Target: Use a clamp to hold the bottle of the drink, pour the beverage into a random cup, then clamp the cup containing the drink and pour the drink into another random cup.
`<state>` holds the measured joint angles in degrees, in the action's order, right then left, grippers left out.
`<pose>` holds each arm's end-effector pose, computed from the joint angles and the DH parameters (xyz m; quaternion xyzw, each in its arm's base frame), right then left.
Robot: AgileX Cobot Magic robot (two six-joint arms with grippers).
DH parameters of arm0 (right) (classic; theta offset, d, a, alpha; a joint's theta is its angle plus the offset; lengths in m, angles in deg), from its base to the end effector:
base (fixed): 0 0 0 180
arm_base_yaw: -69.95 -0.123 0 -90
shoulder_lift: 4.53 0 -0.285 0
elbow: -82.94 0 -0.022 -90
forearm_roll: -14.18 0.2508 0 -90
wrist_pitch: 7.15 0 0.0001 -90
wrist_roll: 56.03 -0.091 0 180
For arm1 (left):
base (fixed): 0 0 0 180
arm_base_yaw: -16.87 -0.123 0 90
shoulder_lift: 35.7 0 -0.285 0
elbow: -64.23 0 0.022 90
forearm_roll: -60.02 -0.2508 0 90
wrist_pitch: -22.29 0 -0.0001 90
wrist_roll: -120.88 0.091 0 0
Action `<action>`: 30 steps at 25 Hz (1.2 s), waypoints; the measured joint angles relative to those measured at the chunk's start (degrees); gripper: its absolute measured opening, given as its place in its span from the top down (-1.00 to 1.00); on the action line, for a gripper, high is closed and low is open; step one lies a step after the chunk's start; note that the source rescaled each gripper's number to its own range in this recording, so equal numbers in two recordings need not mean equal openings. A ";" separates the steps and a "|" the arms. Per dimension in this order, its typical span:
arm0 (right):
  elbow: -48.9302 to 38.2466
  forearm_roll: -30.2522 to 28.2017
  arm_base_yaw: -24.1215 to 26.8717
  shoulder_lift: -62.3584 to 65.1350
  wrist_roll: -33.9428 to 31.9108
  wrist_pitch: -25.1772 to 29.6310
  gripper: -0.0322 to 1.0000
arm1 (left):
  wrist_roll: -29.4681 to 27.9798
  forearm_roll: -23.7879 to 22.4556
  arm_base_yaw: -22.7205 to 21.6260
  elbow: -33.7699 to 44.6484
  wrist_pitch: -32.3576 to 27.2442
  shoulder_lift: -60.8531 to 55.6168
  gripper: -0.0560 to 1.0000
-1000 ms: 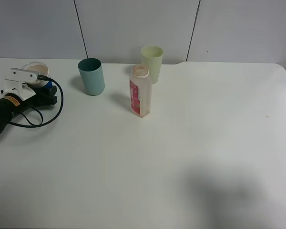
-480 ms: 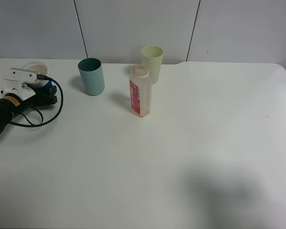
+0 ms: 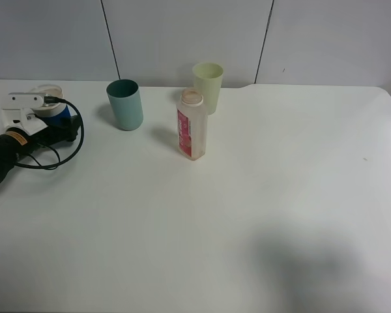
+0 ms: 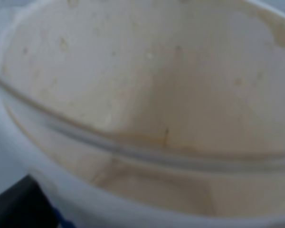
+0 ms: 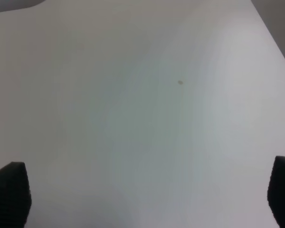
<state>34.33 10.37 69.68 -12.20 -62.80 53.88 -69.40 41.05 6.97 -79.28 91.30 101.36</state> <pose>-0.0053 -0.0053 0.2769 0.0498 0.8521 -0.0012 0.5210 0.3418 0.0316 0.0469 0.0020 0.7927 -0.0876 0.6033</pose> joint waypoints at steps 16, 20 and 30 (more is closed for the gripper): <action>0.00 0.00 0.00 0.00 0.00 0.00 -1.00 | -4.23 2.25 0.00 0.00 -0.05 -5.65 -0.99; 0.00 0.00 0.00 0.00 0.00 0.00 -1.00 | -4.28 2.25 0.00 1.11 0.01 -8.08 -0.99; 0.00 0.00 0.00 0.00 0.00 0.00 -1.00 | -4.46 2.90 0.00 9.78 0.01 -16.54 -0.99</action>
<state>34.33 10.37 69.68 -12.20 -62.80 53.88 -73.87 43.95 6.97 -69.50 91.31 84.82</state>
